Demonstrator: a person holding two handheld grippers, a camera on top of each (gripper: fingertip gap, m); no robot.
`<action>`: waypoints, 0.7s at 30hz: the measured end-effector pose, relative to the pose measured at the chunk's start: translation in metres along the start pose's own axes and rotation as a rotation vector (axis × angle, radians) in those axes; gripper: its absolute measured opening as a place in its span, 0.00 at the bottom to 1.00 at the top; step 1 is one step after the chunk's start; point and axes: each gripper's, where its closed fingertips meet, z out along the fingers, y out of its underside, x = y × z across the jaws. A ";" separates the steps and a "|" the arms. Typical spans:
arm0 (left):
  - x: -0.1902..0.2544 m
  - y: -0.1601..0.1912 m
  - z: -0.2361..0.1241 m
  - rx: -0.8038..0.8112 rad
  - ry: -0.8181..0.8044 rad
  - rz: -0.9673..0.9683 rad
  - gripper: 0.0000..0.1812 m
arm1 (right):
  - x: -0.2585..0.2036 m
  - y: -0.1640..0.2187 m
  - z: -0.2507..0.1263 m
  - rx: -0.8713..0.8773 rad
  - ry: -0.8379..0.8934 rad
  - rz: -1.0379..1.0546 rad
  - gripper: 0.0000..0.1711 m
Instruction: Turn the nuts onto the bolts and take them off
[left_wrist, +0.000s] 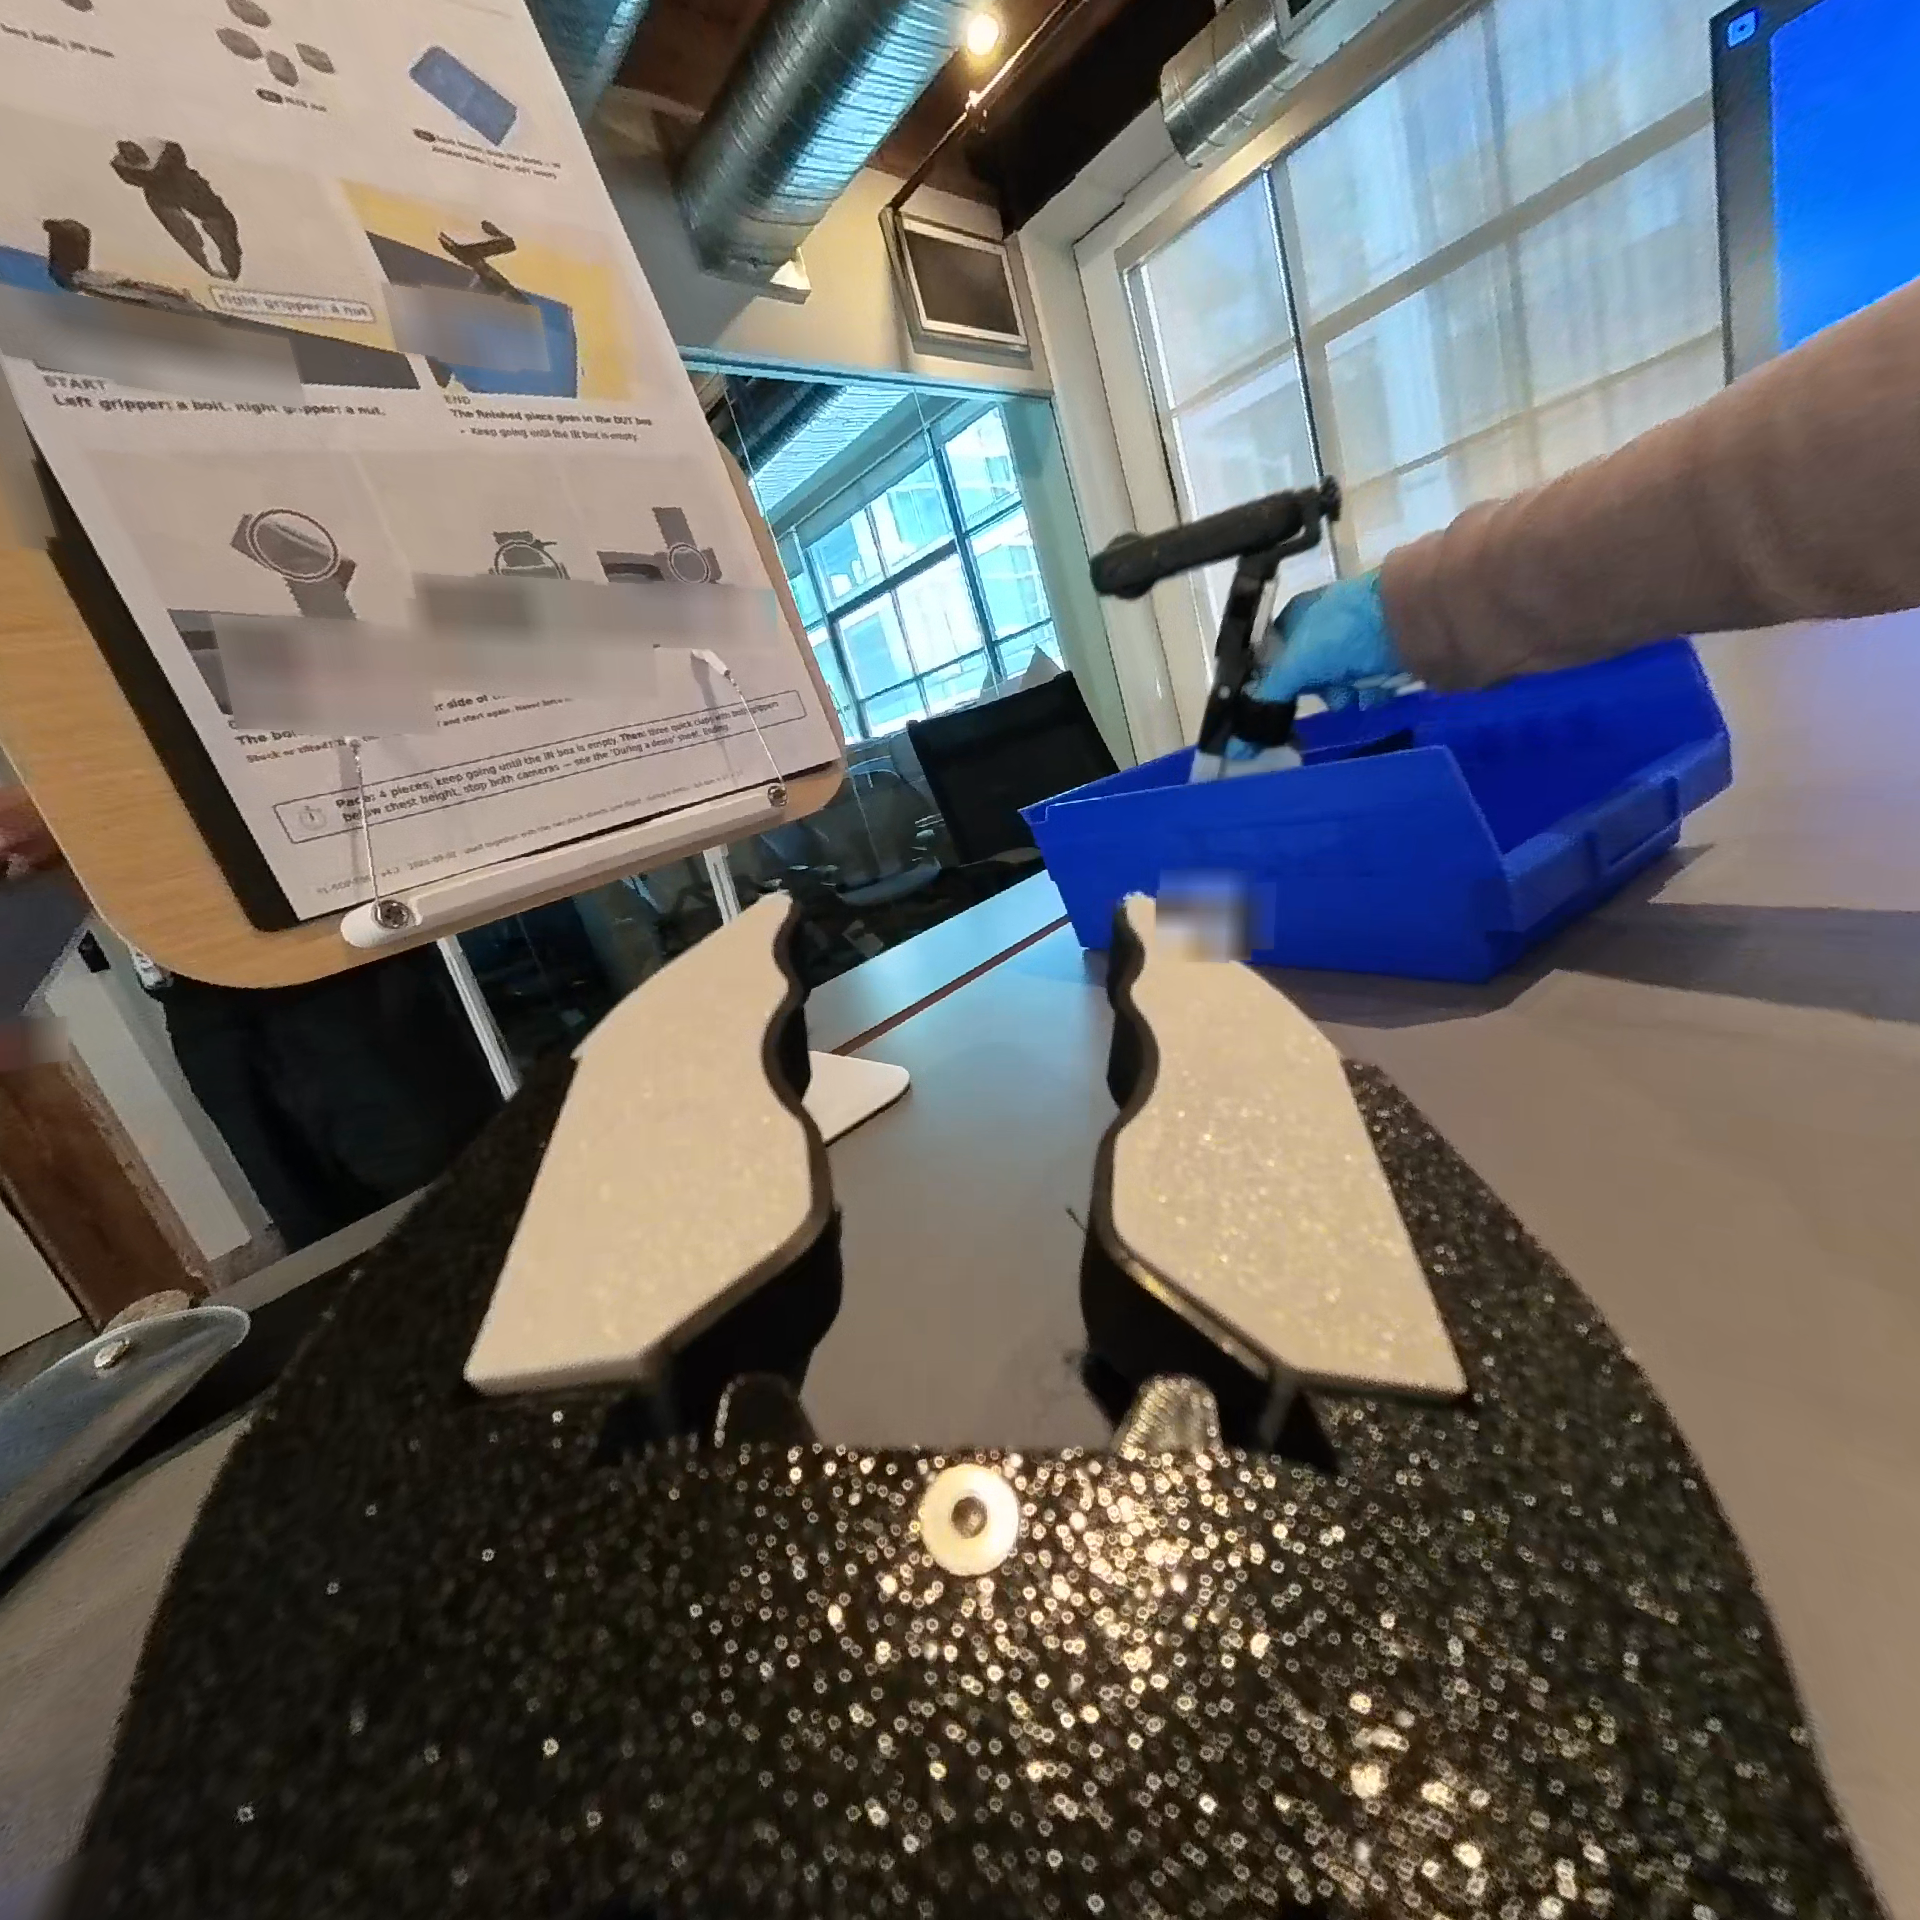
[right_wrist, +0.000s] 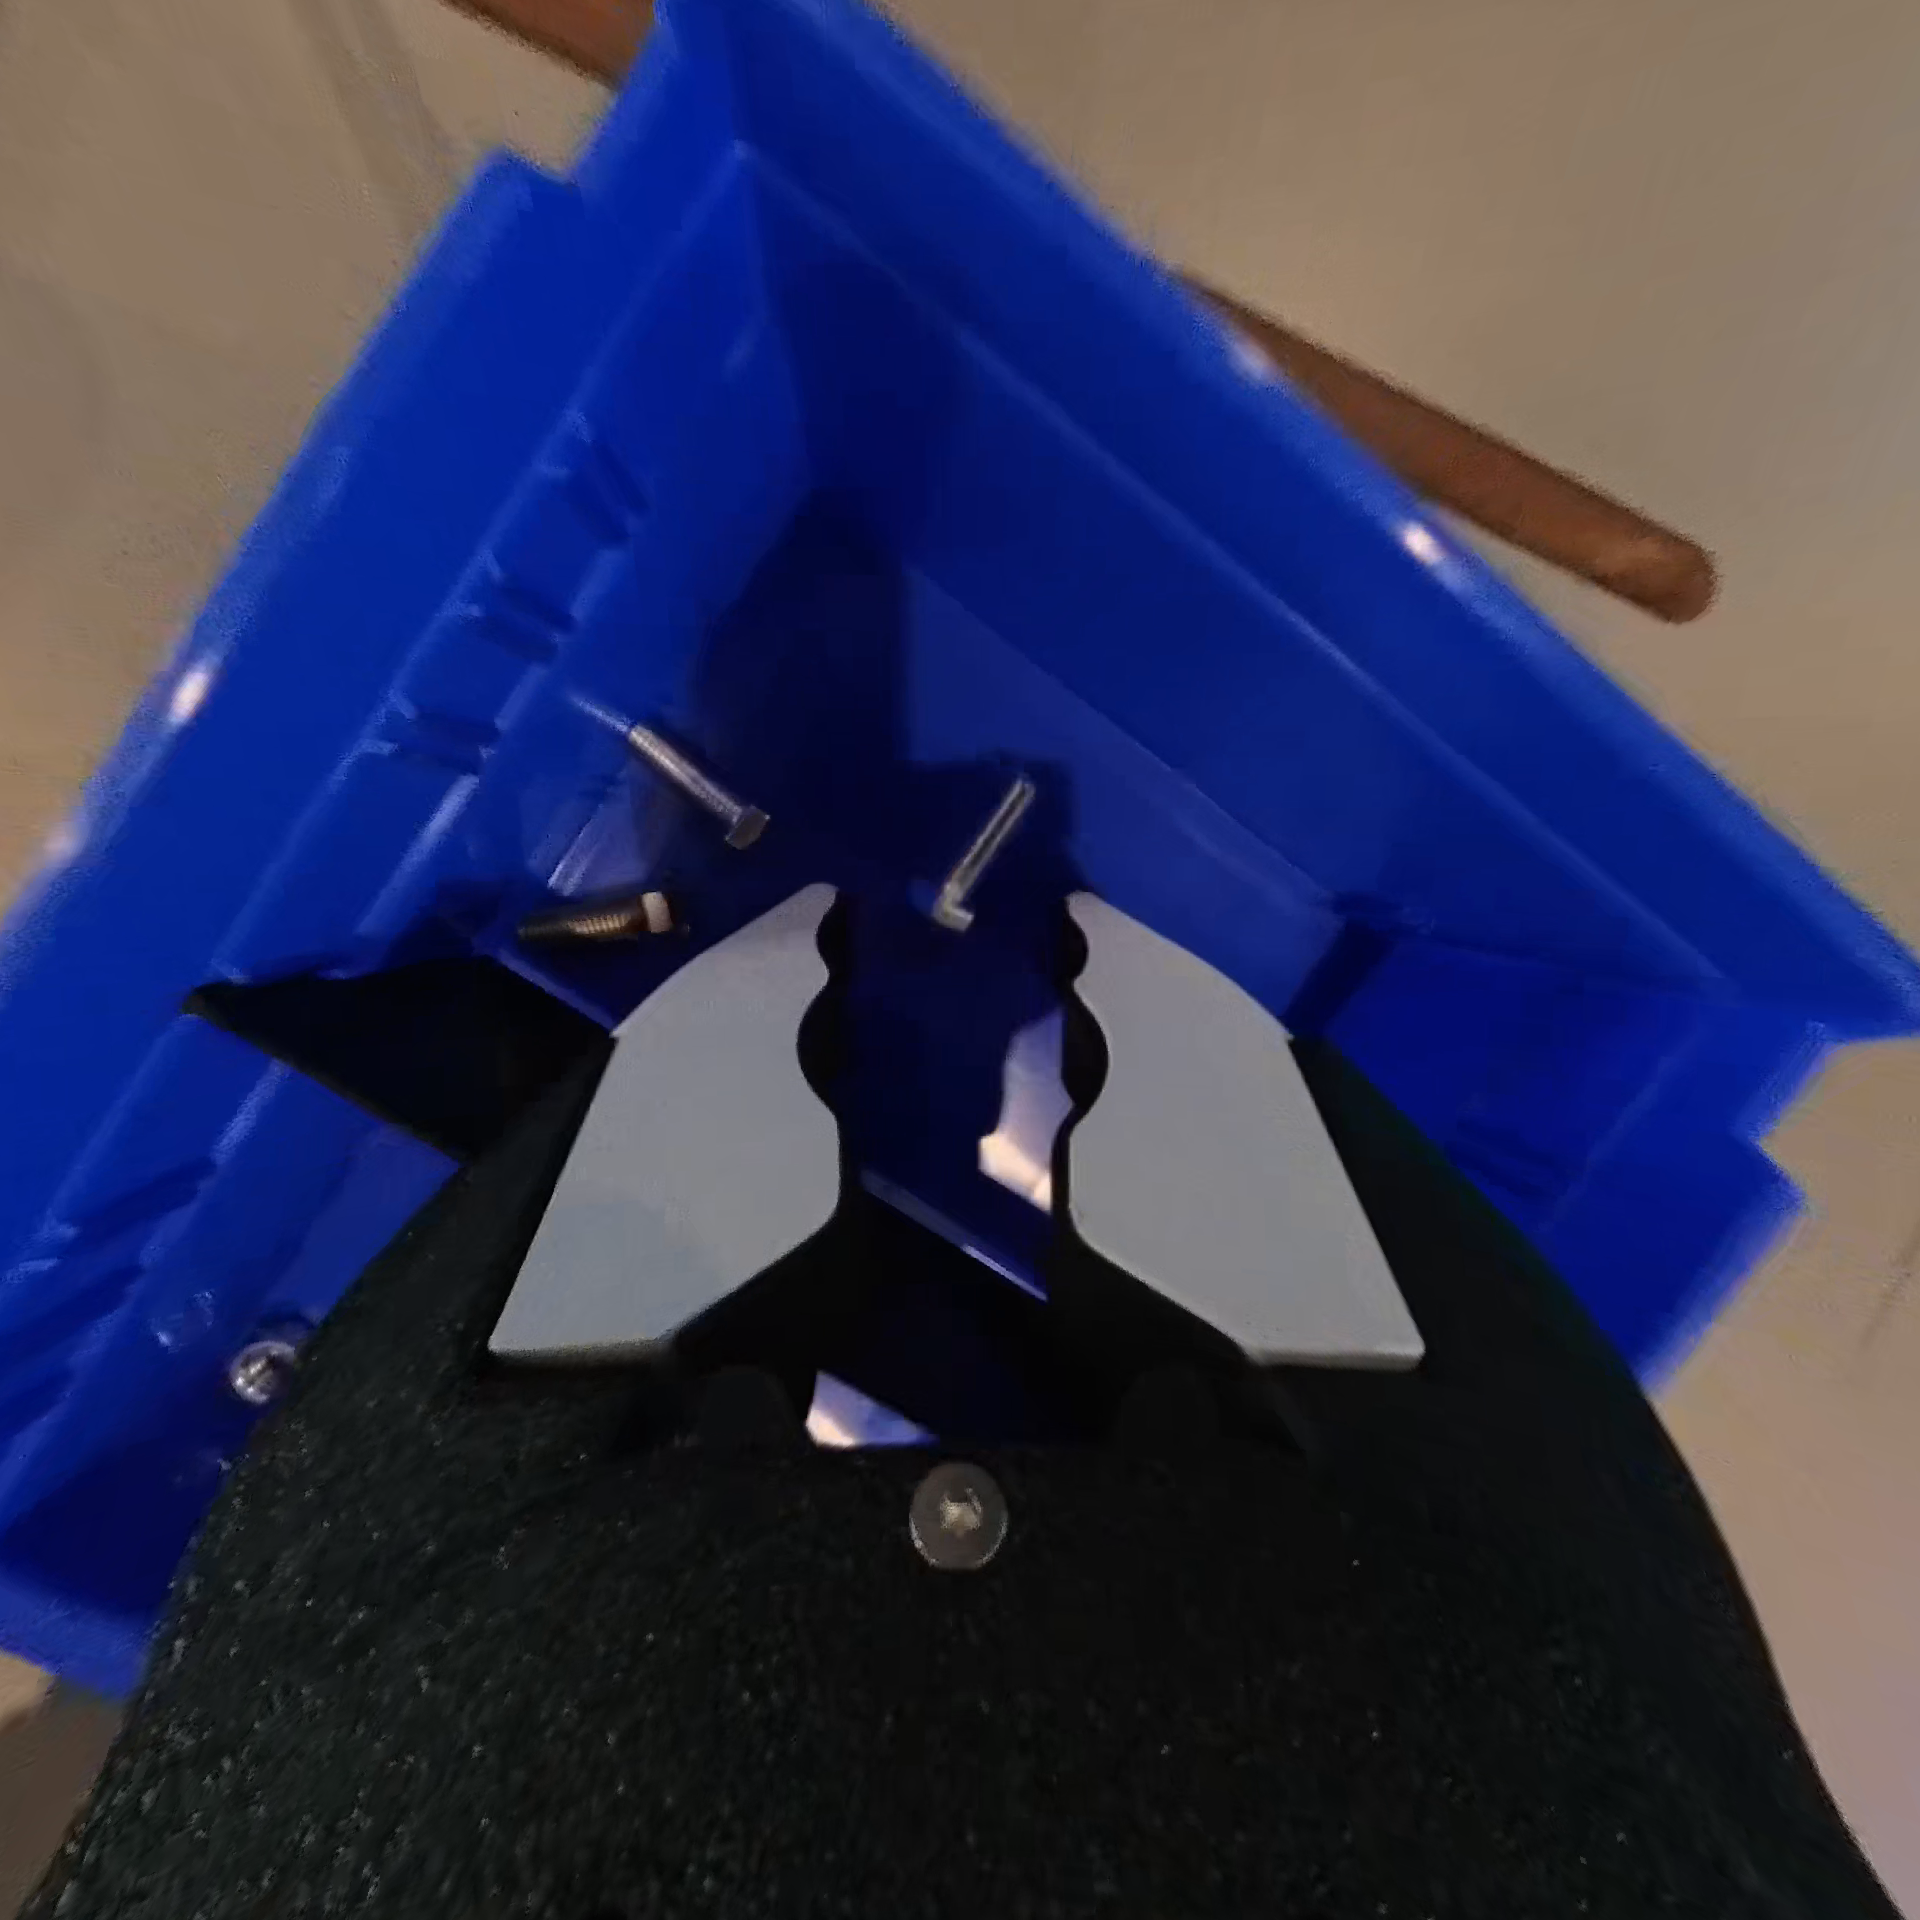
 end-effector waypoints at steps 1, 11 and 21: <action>0.000 0.000 0.000 0.000 -0.001 0.003 0.30 | 0.000 -0.006 -0.009 0.041 0.011 0.008 0.24; -0.004 -0.005 -0.003 0.013 -0.047 0.046 0.29 | -0.176 -0.033 -0.173 0.834 -0.139 -0.146 0.30; -0.011 -0.019 -0.016 0.033 -0.157 0.135 0.29 | -0.318 0.018 -0.149 1.240 -0.130 -0.083 0.29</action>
